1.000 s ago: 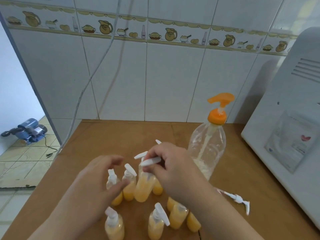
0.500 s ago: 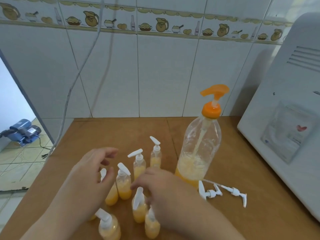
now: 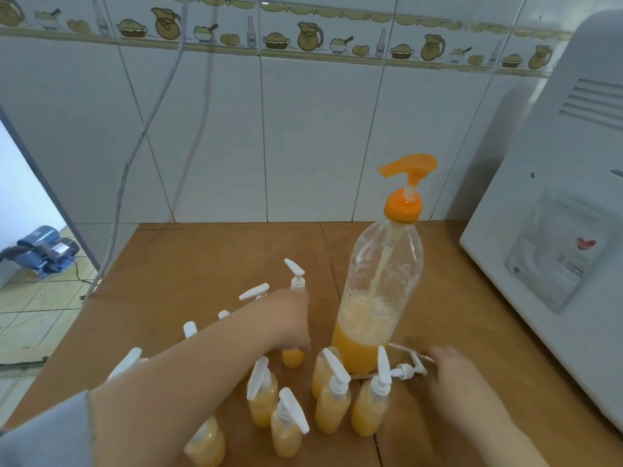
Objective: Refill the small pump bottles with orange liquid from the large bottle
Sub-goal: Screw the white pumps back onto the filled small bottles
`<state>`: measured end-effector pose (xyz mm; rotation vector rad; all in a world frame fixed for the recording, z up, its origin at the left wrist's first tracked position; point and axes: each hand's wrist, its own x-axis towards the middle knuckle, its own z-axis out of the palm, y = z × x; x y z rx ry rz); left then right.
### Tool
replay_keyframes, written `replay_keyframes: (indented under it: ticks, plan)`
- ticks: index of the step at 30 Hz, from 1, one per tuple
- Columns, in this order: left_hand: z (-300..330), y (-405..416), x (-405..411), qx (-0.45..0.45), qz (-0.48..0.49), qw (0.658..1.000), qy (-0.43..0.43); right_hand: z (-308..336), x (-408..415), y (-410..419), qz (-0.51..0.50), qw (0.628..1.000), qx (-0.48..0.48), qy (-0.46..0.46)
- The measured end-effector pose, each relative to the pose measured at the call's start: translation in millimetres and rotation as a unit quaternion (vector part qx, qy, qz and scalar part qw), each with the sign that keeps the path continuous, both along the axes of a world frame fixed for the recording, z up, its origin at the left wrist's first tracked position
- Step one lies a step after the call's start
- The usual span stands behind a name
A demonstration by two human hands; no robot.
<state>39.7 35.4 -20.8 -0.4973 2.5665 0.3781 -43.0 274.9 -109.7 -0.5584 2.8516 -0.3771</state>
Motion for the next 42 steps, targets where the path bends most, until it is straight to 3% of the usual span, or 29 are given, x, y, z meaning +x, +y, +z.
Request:
replay_keyframes:
  ticks: [6, 13, 18, 21, 24, 25, 27, 29, 31, 32, 33, 34, 37, 42]
  plan:
    - [-20, 10, -15, -0.079, -0.057, 0.993, -0.066, -25, 4, -11, 0.062, 0.994, 0.060, 0.061]
    - [-19, 3, -10, -0.035, -0.017, 0.999, 0.007, -23, 10, -4, 0.031, 0.993, 0.091, 0.066]
    - [21, -9, 20, 0.023, 0.069, 0.987, 0.145, 24, 4, 35, -0.050, 0.997, 0.051, 0.042]
    - [39, -21, 50, 0.077, 0.134, 0.954, 0.258, 54, 8, 71, -0.035, 0.997, -0.064, 0.025]
    - [42, -30, 76, 0.197, 0.230, 0.872, 0.384, 72, 2, 99, -0.028, 0.988, -0.148, 0.028]
    - [39, -29, 82, 0.274, 0.274, 0.819, 0.423, 75, 1, 104, -0.017, 0.984, -0.173, 0.036]
    - [33, -20, 88, 0.466, 0.340, 0.665, 0.474, 90, 11, 97, 0.017, 0.974, -0.223, 0.026]
    - [26, -7, 87, 0.569, 0.385, 0.539, 0.487, 104, 19, 85, 0.056, 0.964, -0.258, 0.038]
    - [22, 6, 85, 0.612, 0.413, 0.461, 0.493, 117, 30, 71, 0.084, 0.954, -0.284, 0.055]
    - [21, 11, 84, 0.618, 0.416, 0.445, 0.498, 123, 35, 61, 0.091, 0.949, -0.290, 0.077]
    - [21, 16, 85, 0.614, 0.407, 0.449, 0.505, 130, 43, 48, 0.100, 0.945, -0.296, 0.099]
    - [20, 20, 86, 0.592, 0.388, 0.479, 0.520, 138, 51, 35, 0.114, 0.938, -0.301, 0.128]
    - [16, 25, 91, 0.461, 0.318, 0.604, 0.567, 158, 68, -3, 0.174, 0.922, -0.272, 0.214]
    - [13, 18, 97, 0.307, 0.240, 0.692, 0.608, 163, 67, -32, 0.212, 0.898, -0.171, 0.346]
